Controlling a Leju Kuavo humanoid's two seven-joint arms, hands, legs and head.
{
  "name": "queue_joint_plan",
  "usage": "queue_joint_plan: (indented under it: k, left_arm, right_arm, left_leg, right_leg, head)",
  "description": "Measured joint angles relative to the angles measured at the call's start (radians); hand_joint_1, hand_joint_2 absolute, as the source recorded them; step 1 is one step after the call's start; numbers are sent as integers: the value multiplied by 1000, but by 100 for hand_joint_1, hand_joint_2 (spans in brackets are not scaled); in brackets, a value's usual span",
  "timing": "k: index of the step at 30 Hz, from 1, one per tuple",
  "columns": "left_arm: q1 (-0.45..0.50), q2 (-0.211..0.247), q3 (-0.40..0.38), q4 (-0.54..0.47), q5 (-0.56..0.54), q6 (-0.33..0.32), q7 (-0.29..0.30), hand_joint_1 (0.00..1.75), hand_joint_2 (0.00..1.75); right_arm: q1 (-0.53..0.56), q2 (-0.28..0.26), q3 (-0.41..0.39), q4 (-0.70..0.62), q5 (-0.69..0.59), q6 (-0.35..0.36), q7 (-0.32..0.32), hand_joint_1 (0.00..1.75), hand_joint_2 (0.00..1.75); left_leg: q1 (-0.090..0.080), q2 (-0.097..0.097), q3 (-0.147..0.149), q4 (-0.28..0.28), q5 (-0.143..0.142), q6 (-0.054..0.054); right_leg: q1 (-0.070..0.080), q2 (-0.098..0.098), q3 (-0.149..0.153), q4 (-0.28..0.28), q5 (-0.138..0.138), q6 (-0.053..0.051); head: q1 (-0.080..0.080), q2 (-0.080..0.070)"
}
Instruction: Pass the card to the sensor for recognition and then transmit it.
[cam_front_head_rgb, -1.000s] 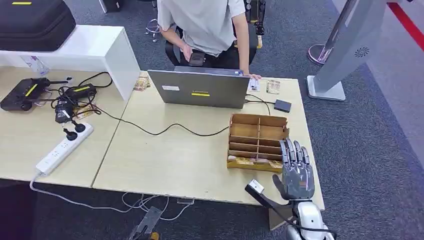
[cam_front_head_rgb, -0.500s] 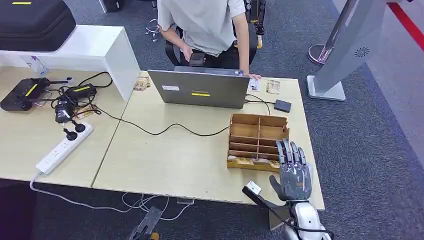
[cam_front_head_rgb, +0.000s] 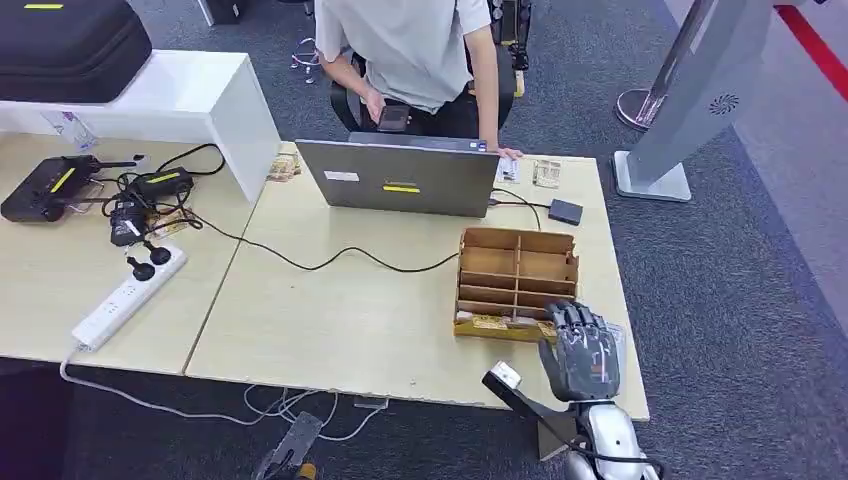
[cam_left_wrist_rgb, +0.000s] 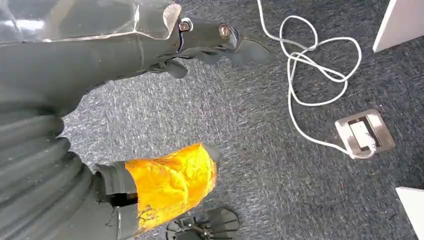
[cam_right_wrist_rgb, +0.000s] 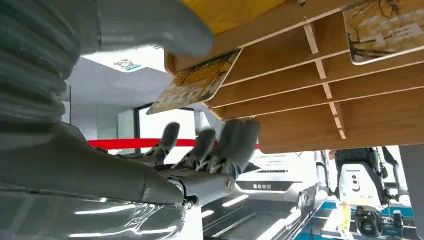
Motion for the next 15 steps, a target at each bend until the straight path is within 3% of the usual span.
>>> queue_joint_plan:
  k: [8,15]
  left_arm:
    - [0,-2,5,0,0,-5,-6,0,175]
    - [0,-5,5,0,-6,11,-46,0,175]
  right_arm:
    - [-1,0,0,0,-3,3,0,175,175]
    - [1,0,0,-11,-15,15,0,175,175]
  left_leg:
    - [0,0,0,0,0,0]
    - [0,0,0,0,0,0]
  right_leg:
    - [0,0,0,0,0,0]
    - [0,0,0,0,0,0]
  head:
    - [0,0]
    - [0,0]
